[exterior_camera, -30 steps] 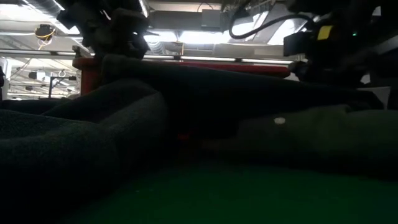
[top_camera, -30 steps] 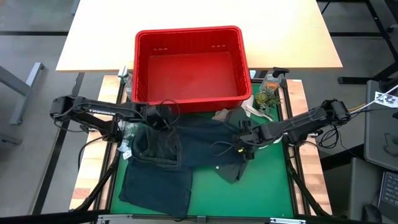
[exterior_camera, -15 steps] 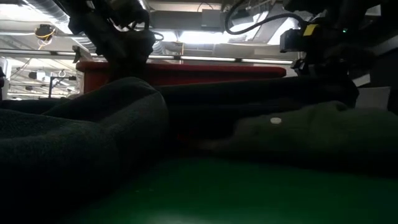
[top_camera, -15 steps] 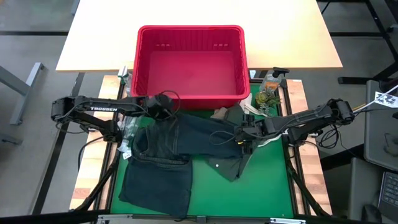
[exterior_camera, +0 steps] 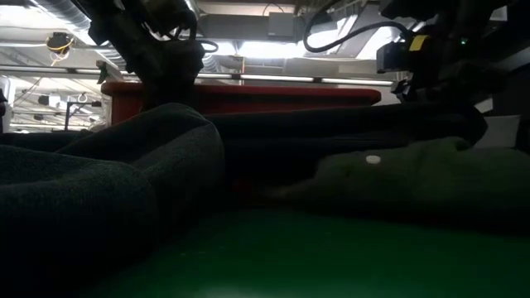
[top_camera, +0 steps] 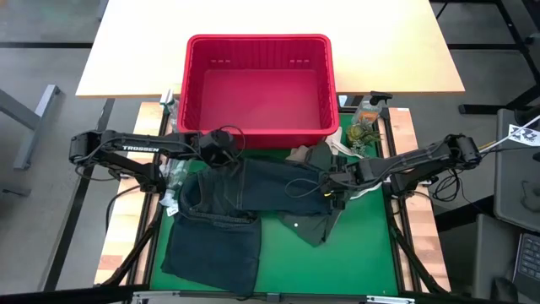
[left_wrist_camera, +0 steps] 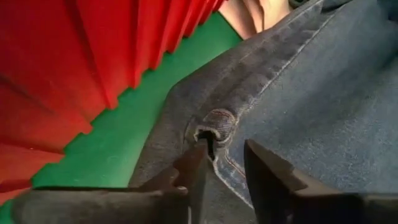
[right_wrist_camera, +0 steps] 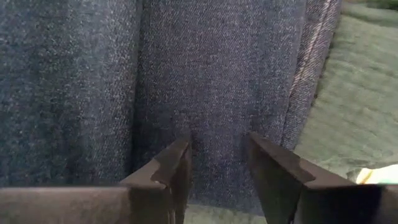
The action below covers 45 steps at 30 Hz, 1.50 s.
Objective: Fold laundry
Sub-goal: Fold the dark blue pants
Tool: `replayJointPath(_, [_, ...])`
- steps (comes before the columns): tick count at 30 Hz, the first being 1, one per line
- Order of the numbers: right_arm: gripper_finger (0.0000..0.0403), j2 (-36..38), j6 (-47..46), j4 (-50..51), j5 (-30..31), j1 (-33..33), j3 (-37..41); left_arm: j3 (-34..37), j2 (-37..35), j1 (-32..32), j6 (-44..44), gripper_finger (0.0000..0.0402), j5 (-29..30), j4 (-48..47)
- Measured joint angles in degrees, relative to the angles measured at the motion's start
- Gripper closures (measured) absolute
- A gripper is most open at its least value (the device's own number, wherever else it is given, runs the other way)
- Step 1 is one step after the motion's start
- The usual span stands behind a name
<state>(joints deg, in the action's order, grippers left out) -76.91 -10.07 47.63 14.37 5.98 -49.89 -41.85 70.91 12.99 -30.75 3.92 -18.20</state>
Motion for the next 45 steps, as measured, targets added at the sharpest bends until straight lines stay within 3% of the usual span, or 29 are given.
replayJointPath(4, [0.0246, 1.40, 0.02, 1.03, 0.00, 0.00, 0.00, 0.00, -0.48, 0.02, 0.10, 0.0283, -0.05, -0.35])
replayJointPath(12, [0.0246, 7.83, -0.05, 2.89, -1.48, 0.00, 0.00, -1.02, -0.97, -1.40, 2.89, 0.0280, -1.91, -0.64])
replayJointPath(21, [0.0246, 11.76, -0.09, 2.78, -1.87, 0.00, 0.00, -3.39, -0.94, -7.74, 2.91, 0.0280, -2.12, 1.74])
replayJointPath(27, [0.0246, 11.88, -0.18, 2.76, -12.25, 0.07, 0.00, -3.41, -0.94, -12.76, 2.91, 0.0280, -1.32, 6.35])
replayJointPath(30, [0.0246, 11.79, -1.83, 2.74, -18.05, 0.07, 0.00, -3.41, -0.49, -15.04, 2.89, 0.0280, 1.87, 7.87])
replayJointPath(34, [0.0246, 11.79, -10.90, 4.38, -20.51, 0.07, -0.07, -3.41, 1.33, -17.59, 2.91, 0.0280, 6.79, 10.33])
replayJointPath(41, [0.0246, 13.22, -16.70, 15.85, -29.72, 0.07, -0.04, -3.41, 4.31, -19.43, 2.94, 0.0280, 7.57, 11.97])
replayJointPath(45, [0.0246, 19.18, -16.76, 14.50, -27.78, 0.04, -0.03, -3.41, 5.17, -19.97, 2.94, 0.0280, 7.58, 11.82])
